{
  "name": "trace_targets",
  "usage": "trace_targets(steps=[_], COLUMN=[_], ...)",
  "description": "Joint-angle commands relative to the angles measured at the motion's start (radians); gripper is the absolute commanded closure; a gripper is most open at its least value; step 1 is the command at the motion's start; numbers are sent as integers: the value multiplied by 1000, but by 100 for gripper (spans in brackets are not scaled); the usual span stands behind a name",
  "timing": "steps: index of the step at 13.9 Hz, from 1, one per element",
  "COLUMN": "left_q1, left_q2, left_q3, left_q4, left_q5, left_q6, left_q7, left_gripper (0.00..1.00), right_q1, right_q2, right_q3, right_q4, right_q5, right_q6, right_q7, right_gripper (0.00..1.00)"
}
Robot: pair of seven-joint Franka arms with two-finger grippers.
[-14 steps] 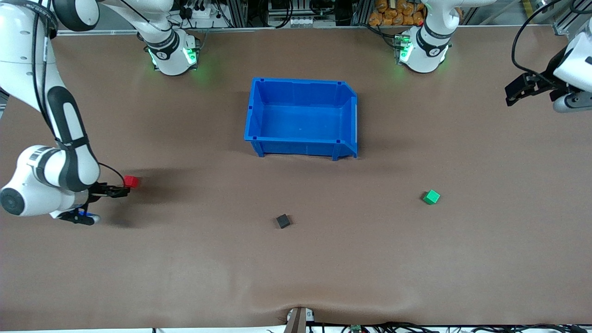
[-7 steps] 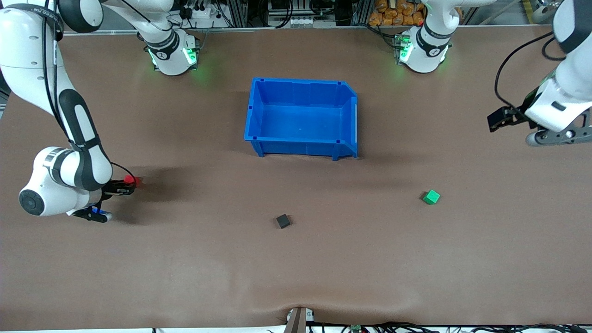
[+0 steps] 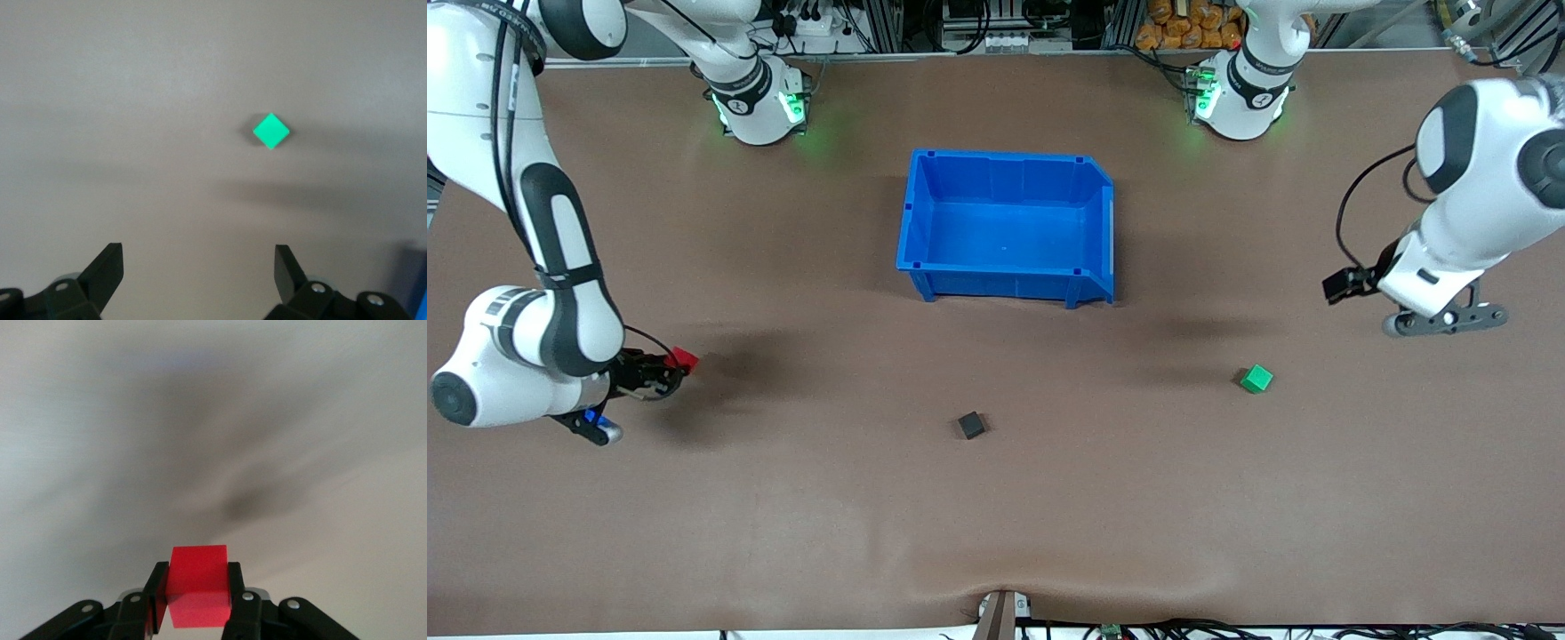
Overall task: Attach green and red cubes to black cube
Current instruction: 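Grasp the red cube with the right gripper while the left gripper reaches the green cube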
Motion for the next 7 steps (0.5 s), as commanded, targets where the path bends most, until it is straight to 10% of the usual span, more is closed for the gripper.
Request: trace_targets(steps=[1, 7], left_q1=[-9, -12], left_q2=[72, 256], left_q3=[-8, -8], left_q4=[-4, 7], left_q5=[-8, -8], left_q6=[94, 302], left_q7=[-125, -440], left_gripper=[0, 0], right_q1=[79, 270], right_q2=[4, 105], right_q3=[4, 10], right_q4=[80, 179], right_q5=[146, 210], right_q6=[-19, 346], right_q7=[296, 769], right_gripper=[100, 100])
